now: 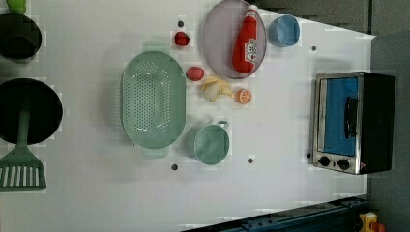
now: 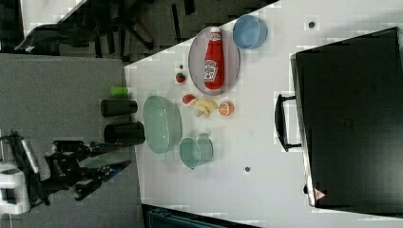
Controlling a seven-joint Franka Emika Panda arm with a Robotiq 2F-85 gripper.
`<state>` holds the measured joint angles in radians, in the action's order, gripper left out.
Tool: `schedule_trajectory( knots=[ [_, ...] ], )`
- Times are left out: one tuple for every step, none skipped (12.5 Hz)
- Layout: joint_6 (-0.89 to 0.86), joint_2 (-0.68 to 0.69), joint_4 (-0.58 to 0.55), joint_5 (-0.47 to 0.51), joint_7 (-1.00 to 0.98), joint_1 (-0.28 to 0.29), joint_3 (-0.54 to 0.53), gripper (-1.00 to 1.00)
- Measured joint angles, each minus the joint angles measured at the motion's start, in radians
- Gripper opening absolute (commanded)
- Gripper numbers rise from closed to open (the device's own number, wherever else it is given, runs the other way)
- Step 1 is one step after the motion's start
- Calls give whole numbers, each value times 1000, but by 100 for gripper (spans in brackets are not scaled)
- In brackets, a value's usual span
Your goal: Flap open oven.
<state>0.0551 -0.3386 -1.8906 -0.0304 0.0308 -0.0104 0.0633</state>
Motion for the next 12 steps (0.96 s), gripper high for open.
schedule_trajectory(
  knots=[
    [3,14,-10,3,0,4,4,-55],
    [3,25,-25,5,0,9,10,-65],
    [-1,35,-40,3,-10,13,17,-65],
    [-3,42,-53,7,-27,13,29,-65],
    [-9,48,-57,9,-59,12,41,-65],
    [-15,49,-56,1,-116,16,61,-65],
    [-15,50,-56,0,-175,16,88,-65],
    [-12,51,-57,5,-243,14,118,-65],
    [-8,52,-57,6,-326,13,154,-65],
    [-4,55,-58,6,-411,9,194,-65],
    [12,59,-58,6,-495,6,231,-65],
    [36,66,-60,3,-578,4,269,-65]
  ],
)
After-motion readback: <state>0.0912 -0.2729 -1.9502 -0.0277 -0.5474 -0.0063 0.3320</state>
